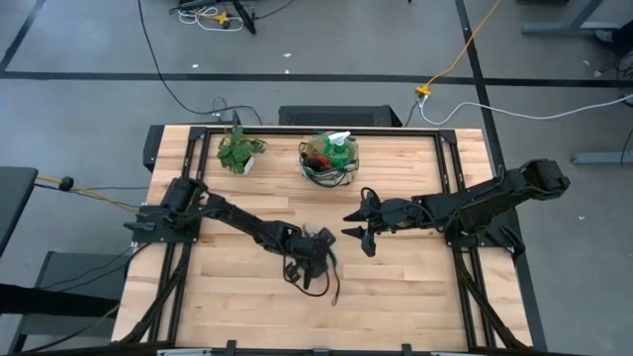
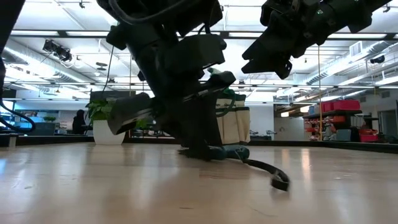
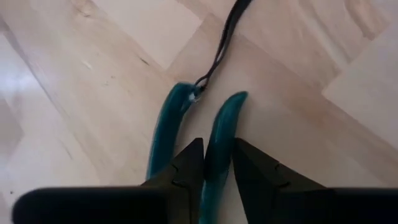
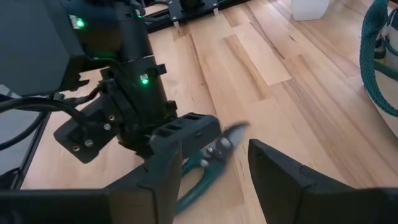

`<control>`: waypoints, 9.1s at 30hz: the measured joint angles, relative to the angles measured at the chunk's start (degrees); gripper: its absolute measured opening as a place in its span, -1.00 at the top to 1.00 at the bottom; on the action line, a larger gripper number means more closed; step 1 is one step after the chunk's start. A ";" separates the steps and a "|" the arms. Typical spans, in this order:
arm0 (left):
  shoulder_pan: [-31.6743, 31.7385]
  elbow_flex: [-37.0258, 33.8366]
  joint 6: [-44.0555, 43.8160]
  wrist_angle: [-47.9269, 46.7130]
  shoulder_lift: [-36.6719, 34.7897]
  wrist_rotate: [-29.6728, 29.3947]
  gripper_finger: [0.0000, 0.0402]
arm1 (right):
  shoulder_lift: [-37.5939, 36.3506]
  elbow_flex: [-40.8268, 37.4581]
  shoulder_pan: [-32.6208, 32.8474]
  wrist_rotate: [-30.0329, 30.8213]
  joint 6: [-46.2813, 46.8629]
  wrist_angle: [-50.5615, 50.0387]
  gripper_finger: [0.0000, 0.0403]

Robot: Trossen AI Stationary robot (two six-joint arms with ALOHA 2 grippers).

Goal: Pick & Place Garden tools in Gardening bag
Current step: Put the green shear scissors into the gardening bag, then put the green garden scissors into the gardening bag

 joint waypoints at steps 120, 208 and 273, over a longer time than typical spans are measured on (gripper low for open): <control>5.70 -0.07 -24.23 -23.12 -18.99 -4.05 0.80 | 31.98 22.77 -2.49 0.02 3.26 -30.02 0.25; 7.03 0.00 -40.74 14.45 -42.52 2.01 0.42 | -5.21 22.86 5.07 5.97 -24.93 4.59 0.89; 7.43 -0.07 -28.64 26.79 -37.97 13.27 0.01 | 1.73 22.84 -0.85 -15.63 -25.59 17.66 0.89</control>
